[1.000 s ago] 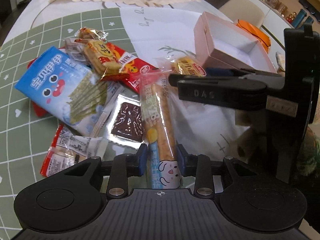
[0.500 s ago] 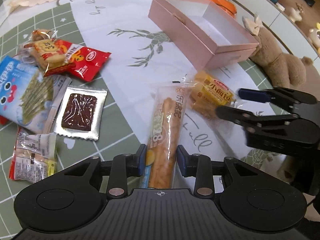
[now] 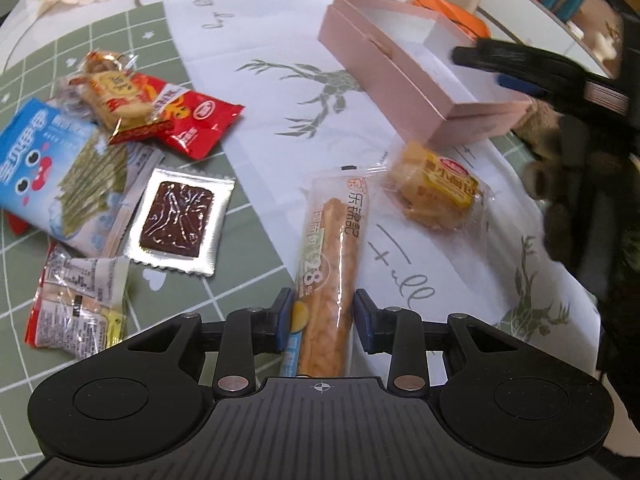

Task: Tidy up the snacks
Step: 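Grasp the yellow round cake packet with the right tool, then lift the bread stick with the left tool while the right tool lifts the cake toward the pink box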

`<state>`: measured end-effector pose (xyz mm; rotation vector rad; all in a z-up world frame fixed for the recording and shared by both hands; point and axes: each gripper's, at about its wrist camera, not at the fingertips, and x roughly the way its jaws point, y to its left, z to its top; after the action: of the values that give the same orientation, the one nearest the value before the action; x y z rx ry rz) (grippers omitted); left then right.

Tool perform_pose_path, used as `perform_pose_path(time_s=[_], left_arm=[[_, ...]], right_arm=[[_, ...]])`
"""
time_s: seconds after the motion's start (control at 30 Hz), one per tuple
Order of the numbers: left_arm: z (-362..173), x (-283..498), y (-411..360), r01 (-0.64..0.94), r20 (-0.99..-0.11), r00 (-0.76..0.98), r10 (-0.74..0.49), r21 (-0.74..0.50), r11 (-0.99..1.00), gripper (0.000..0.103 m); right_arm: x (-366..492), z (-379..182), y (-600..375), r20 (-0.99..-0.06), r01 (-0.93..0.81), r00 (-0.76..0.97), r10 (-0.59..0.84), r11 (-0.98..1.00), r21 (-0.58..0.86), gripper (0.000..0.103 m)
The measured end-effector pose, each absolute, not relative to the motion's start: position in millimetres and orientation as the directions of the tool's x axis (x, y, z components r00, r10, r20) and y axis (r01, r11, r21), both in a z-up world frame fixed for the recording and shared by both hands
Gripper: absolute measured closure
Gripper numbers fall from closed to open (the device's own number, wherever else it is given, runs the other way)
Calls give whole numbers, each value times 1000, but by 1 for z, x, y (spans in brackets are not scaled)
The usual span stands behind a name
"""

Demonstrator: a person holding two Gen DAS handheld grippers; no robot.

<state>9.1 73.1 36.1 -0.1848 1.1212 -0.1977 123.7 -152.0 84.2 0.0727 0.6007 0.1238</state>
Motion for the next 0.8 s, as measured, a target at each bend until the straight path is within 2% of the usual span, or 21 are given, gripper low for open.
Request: perform_pose_path(time_s=[0.07, 0.13, 0.17, 0.2, 0.27, 0.47, 0.53, 0.6, 0.67, 0.73, 0.8], left_arm=[[36, 11, 74, 56, -871, 424, -249, -249, 967, 66], [36, 11, 74, 56, -869, 424, -253, -253, 966, 66], [36, 11, 74, 56, -869, 425, -255, -256, 965, 66], [35, 11, 75, 55, -868, 424, -259, -261, 964, 66], [34, 11, 75, 55, -867, 423, -265, -267, 962, 66], [33, 11, 73, 75, -865, 417, -278, -271, 960, 66], [33, 10, 71, 82, -867, 414, -278, -269, 960, 66], [34, 9, 70, 88, -869, 409, -279, -267, 960, 67], [34, 6, 69, 91, -870, 404, -283, -270, 959, 67], [33, 4, 66, 98, -867, 403, -292, -277, 956, 67], [33, 1, 64, 103, -866, 401, -299, -282, 954, 67]], right_arm=[[139, 78, -129, -581, -159, 800, 149, 987, 33, 49], [157, 69, -105, -636, -249, 741, 214, 968, 35, 53], [159, 70, -98, -623, -260, 747, 232, 965, 47, 61], [163, 71, -87, -624, -285, 741, 248, 958, 42, 64], [168, 74, -66, -627, -343, 726, 282, 939, 24, 77], [157, 65, -30, -657, -540, 605, 449, 838, 75, 78], [145, 73, -35, -641, -544, 610, 467, 834, 91, 73], [129, 89, -53, -603, -551, 613, 510, 823, 136, 59], [115, 104, -75, -570, -571, 614, 546, 806, 156, 37], [95, 115, -97, -572, -613, 575, 585, 771, 172, 31], [80, 115, -111, -600, -656, 509, 617, 730, 194, 30]])
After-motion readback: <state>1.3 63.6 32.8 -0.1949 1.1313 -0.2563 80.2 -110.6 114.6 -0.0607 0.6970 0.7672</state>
